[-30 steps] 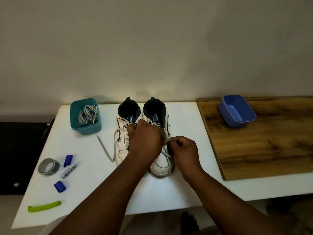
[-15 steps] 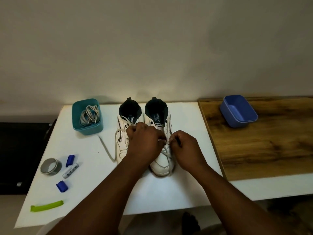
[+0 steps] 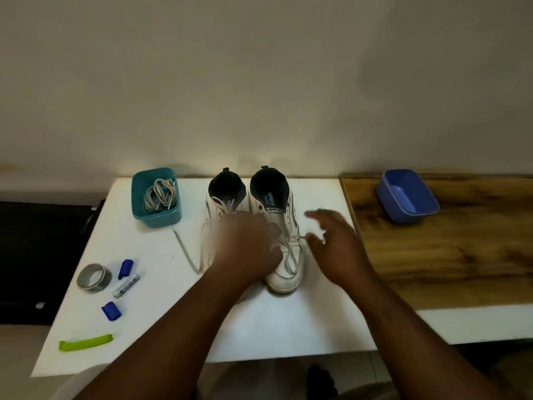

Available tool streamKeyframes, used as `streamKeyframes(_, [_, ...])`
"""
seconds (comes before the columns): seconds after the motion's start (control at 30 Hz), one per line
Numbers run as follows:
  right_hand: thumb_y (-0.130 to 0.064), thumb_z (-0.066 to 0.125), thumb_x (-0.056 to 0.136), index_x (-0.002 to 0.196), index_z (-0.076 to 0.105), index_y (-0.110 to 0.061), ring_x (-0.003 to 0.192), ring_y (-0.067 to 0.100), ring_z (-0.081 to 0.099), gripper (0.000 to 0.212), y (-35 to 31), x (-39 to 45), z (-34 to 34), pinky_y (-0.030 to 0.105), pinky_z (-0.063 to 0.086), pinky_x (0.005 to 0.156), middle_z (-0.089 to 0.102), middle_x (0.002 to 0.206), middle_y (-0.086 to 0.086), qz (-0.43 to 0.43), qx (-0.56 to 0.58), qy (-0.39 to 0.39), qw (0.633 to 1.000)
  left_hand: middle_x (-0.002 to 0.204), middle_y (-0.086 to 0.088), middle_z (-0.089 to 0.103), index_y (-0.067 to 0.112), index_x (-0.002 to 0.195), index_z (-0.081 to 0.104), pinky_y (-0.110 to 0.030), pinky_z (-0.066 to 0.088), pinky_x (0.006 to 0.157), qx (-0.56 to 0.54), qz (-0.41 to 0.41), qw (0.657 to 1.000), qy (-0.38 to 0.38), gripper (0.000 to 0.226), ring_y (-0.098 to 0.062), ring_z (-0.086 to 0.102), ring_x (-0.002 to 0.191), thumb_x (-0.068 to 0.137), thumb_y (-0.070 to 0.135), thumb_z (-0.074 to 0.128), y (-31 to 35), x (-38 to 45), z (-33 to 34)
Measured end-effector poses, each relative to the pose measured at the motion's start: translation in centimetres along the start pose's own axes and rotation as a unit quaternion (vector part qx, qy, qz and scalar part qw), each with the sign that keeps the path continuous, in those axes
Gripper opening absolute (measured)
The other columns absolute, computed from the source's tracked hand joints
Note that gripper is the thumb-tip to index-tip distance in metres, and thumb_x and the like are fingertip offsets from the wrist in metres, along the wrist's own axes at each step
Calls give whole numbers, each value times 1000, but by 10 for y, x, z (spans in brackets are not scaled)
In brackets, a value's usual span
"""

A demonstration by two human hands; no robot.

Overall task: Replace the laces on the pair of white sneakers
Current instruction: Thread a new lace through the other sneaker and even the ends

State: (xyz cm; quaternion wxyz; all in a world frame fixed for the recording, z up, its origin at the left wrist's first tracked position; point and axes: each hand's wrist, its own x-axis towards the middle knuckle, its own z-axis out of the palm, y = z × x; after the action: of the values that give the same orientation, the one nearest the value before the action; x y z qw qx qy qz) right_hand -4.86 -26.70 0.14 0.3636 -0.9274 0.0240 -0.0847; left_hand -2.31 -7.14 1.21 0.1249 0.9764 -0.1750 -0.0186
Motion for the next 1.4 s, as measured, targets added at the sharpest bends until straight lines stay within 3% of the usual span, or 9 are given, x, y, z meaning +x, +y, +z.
streamKeyframes(0.1, [-17,69,92,106,70,-27,99,20,65,17,2,-3,17,35,53,86,62,111,-2,-28,-91,-80,992,122,10,58,41,126,63,-46,18,108,7,22,1000,-3,38,-20,43,130,89,45,54,-5,-3,-1])
streamKeyframes(0.3, [-15,52,102,100,58,-16,76,19,55,7,7,10,-19,31,43,63,54,99,4,59,-188,145,970,113,10,60,42,118,67,-45,20,107,-2,28,1000,9,38,-22,50,121,85,45,49,-12,-5,3])
streamKeyframes(0.47, [-22,50,103,99,51,-31,105,27,62,10,16,23,-33,36,55,83,55,128,13,286,191,329,880,102,5,63,38,117,68,-46,25,102,19,39,998,50,39,-25,58,106,82,40,52,-12,-9,9])
streamKeyframes(0.73, [-39,77,88,81,66,-14,67,20,62,28,3,5,10,47,57,73,68,76,5,334,270,131,894,85,1,61,20,115,48,-46,26,89,79,-76,993,51,38,-25,52,104,79,12,58,-3,-18,12])
streamKeyframes(0.93, [-64,54,97,87,75,-5,49,15,49,64,-9,-1,9,21,35,46,68,69,6,474,298,-56,827,92,7,69,34,119,52,-43,29,97,-67,-122,990,0,26,-21,61,105,95,40,55,0,-18,-37])
streamKeyframes(1.1, [-50,74,89,88,76,-2,45,13,44,48,-3,7,15,21,33,45,66,68,6,480,291,-38,827,74,4,73,29,102,71,-32,50,78,-441,-163,874,-125,11,-18,66,83,99,26,61,-22,-32,-111])
streamKeyframes(1.17, [-31,77,89,90,74,-4,47,13,39,27,-1,11,19,22,30,45,59,70,8,485,338,-26,806,79,-3,72,26,99,76,-40,50,90,-524,-145,828,-135,22,-22,67,90,102,19,56,-25,-43,-133])
streamKeyframes(1.23, [-12,68,93,93,70,-11,50,11,40,2,0,14,21,22,29,44,57,72,5,476,428,-16,768,80,-6,69,21,98,79,-46,48,97,-612,-144,769,-120,29,-26,67,94,103,14,51,-23,-52,-149])
streamKeyframes(1.4, [-6,51,98,113,59,-19,65,11,55,22,-10,23,-14,22,37,58,76,116,7,368,681,9,633,81,-1,69,23,94,82,-35,59,82,-716,-102,686,-85,24,-22,73,89,83,23,60,-17,-70,-190])
